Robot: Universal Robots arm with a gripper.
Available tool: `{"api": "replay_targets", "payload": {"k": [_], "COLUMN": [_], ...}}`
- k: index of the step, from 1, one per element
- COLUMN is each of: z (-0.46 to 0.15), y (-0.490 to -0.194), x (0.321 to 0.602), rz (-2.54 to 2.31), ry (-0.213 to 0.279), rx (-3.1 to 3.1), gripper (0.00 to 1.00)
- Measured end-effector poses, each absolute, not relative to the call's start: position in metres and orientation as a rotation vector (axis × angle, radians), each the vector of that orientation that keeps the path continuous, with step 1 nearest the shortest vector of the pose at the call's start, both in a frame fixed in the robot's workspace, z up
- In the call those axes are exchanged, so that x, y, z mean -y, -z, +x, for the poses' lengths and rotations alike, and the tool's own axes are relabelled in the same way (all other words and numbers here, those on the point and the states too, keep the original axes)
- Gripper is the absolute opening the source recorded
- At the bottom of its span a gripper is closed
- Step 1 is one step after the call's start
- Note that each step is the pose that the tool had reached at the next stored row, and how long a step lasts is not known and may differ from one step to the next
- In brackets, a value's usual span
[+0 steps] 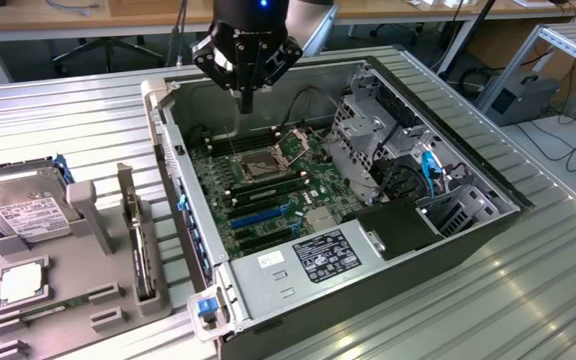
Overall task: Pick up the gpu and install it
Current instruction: 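Reach for the gpu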
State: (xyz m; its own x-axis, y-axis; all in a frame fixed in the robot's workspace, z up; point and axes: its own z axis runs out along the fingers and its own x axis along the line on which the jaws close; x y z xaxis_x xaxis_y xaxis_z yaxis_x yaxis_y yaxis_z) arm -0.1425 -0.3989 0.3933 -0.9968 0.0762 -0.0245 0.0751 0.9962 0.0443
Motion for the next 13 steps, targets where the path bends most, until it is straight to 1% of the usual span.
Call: {"api": "replay_targets", "payload": {"k": [13], "z": [-0.194], "y": [-0.393], "x": [0.399], "rz": [0.118], "ry": [-0.068], "rx": [-3.113], "gripper": [0.11]}}
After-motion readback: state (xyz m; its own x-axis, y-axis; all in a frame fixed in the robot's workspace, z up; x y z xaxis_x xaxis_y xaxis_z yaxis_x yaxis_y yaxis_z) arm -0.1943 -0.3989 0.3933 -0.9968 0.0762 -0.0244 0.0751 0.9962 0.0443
